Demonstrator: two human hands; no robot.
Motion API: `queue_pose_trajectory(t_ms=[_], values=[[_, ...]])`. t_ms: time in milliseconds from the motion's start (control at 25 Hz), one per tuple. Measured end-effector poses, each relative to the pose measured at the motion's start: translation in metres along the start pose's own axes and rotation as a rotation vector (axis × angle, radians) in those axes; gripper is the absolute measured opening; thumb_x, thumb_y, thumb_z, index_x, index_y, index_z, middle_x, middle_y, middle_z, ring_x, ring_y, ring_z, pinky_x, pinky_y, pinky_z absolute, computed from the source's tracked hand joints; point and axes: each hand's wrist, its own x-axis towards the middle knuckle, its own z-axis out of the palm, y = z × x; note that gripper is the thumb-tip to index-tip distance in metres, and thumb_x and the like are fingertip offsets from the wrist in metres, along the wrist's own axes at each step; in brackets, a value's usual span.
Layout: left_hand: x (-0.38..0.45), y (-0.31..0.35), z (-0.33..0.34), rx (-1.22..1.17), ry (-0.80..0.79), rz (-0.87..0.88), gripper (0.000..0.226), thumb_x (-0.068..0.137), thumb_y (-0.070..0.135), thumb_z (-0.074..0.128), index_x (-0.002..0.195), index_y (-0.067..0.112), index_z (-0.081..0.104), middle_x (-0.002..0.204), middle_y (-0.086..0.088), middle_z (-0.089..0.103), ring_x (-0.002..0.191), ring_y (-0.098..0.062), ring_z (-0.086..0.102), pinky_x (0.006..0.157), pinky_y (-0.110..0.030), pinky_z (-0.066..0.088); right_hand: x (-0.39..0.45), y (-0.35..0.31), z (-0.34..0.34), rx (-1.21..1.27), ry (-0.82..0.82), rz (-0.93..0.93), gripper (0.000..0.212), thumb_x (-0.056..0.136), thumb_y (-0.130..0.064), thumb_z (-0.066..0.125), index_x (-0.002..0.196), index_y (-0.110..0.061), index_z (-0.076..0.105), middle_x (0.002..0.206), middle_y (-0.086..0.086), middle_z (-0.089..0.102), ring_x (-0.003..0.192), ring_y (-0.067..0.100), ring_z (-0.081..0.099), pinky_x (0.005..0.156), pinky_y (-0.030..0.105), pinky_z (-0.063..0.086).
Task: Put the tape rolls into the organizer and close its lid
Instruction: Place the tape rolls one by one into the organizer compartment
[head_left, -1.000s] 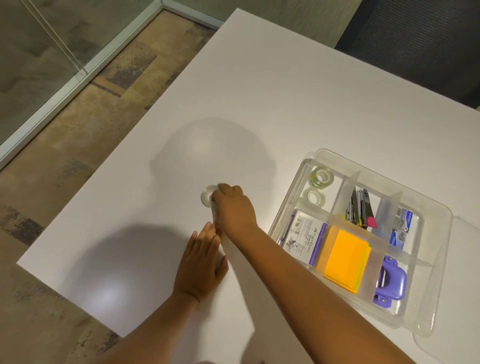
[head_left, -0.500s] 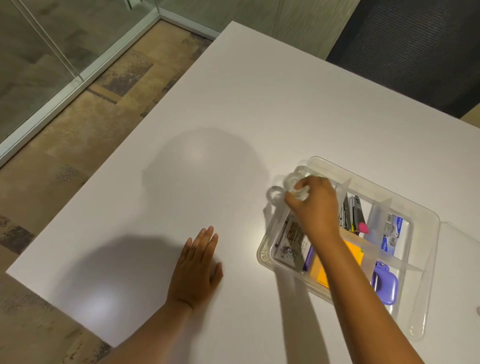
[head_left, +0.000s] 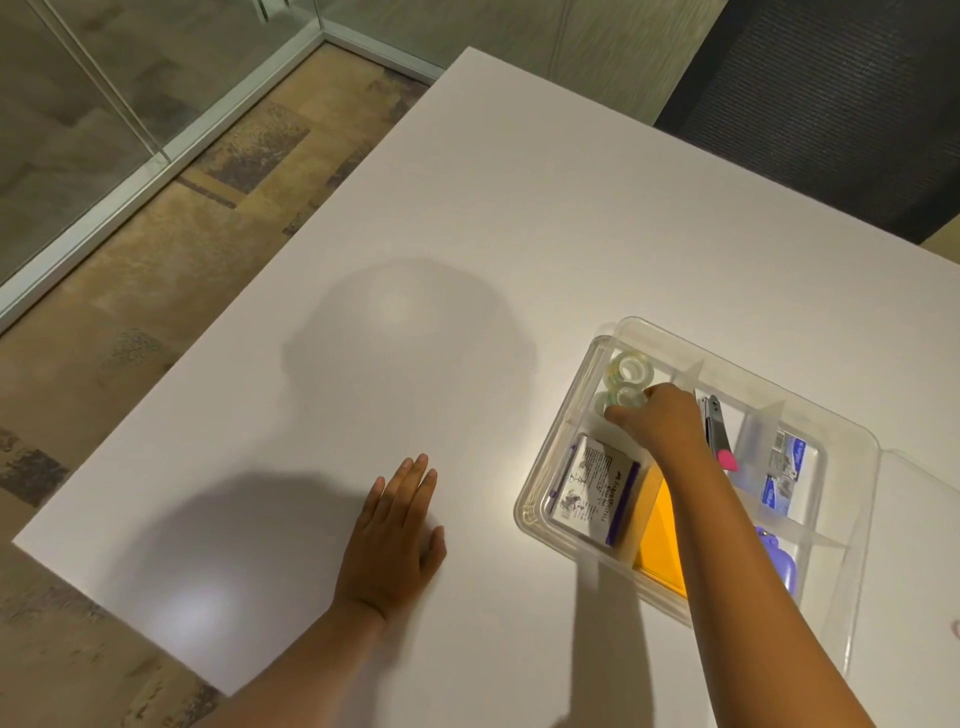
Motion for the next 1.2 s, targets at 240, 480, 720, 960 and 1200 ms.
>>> queue_pose_trajectory(t_ms=[240,480,720,960,1200], values=[[0.000,0.000,0.002,-0.001,0.009,0.009,0.055,0.084,0.029,0.037,0.134,0.007,0.039,0.144,-0.013,0.040,0.133,-0.025,0.034,0.113,-0.034,0.013,0.005,-0.016,-0.003,-0.170,-0.074,0.046,0.047,0.082,-0.028,0.065,0.111,0.008,0.056,0.112,0.021,0.062,0.110,0.034,0.057,0.081,0.034,0.046],[0.000,0.000,0.002,0.001,0.007,0.010,0.052,0.088,0.031,0.032,0.134,0.007,0.038,0.143,-0.013,0.041,0.132,-0.027,0.037,0.113,-0.034,0.012,0.008,-0.025,-0.010,-0.307,-0.198,0.090,0.040,0.089,-0.027,0.057,0.114,0.004,0.059,0.101,0.016,0.062,0.108,0.031,0.061,0.083,0.033,0.047],[0.000,0.000,0.002,0.006,0.007,0.013,0.054,0.086,0.029,0.036,0.133,0.005,0.040,0.143,-0.014,0.041,0.132,-0.028,0.037,0.113,-0.036,0.013,0.007,-0.025,-0.013,-0.370,-0.268,0.062,0.055,0.086,-0.039,0.061,0.119,0.003,0.054,0.117,0.017,0.061,0.111,0.029,0.058,0.087,0.032,0.045],[-0.001,0.001,0.001,0.008,0.006,0.011,0.054,0.086,0.029,0.036,0.134,0.005,0.040,0.144,-0.014,0.040,0.133,-0.028,0.036,0.113,-0.035,0.011,0.014,-0.021,-0.018,-0.192,0.091,-0.013,0.050,0.085,-0.020,0.063,0.126,0.002,0.043,0.128,0.023,0.050,0.116,0.039,0.052,0.088,0.040,0.047],[-0.001,0.001,0.002,-0.007,0.007,0.008,0.055,0.084,0.028,0.037,0.135,0.007,0.038,0.145,-0.013,0.039,0.134,-0.025,0.034,0.113,-0.035,0.011,0.017,-0.036,-0.004,-0.367,0.139,-0.093,0.039,0.086,-0.018,0.059,0.121,-0.001,0.051,0.130,0.018,0.043,0.119,0.035,0.045,0.090,0.043,0.047]])
